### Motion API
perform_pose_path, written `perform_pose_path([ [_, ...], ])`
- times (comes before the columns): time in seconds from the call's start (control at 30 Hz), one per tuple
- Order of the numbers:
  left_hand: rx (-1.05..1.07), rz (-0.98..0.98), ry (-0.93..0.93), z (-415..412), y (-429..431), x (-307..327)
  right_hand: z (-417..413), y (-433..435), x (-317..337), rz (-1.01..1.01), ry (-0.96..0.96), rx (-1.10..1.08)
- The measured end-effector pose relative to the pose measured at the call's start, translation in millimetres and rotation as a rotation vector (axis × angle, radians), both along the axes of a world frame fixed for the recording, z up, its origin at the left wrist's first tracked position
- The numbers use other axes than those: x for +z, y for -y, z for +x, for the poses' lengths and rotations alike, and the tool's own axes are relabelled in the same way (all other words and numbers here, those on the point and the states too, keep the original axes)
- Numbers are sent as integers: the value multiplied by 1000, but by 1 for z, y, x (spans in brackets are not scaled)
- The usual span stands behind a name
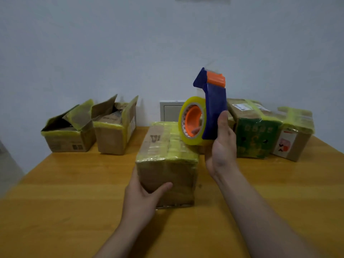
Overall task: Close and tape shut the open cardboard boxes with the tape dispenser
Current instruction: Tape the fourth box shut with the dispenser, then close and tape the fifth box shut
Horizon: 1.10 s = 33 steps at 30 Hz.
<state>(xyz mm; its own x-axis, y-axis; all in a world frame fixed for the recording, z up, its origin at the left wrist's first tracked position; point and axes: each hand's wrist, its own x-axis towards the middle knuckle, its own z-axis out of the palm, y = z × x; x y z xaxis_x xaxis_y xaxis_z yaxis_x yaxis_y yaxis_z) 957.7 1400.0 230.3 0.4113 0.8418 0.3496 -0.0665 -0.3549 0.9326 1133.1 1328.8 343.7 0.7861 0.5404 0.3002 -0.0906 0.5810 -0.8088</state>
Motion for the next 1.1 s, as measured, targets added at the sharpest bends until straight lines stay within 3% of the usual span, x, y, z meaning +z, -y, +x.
perform_pose_path([
  [0.13, 15, 23, -2, 18, -31, -3, 10, 3, -21, 3, 32, -217],
  [0.27, 42, 53, -52, 41, -61, -2, 12, 5, -64, -117, 81, -289],
  [0.4, 50, 59, -85, 68, -87, 0, 11, 3, -98, -198, 25, -282],
  [0.7, 46, 47, -153, 111, -122, -3, 16, -8, -109, -282, 2, -186],
  [0.97, 26, 30, -200, 145, -146, 1, 12, -6, -111, -302, 83, -144],
  [1.1, -30, -23, -323, 142, -160, 1, 8, -7, -112, -337, 135, -74],
])
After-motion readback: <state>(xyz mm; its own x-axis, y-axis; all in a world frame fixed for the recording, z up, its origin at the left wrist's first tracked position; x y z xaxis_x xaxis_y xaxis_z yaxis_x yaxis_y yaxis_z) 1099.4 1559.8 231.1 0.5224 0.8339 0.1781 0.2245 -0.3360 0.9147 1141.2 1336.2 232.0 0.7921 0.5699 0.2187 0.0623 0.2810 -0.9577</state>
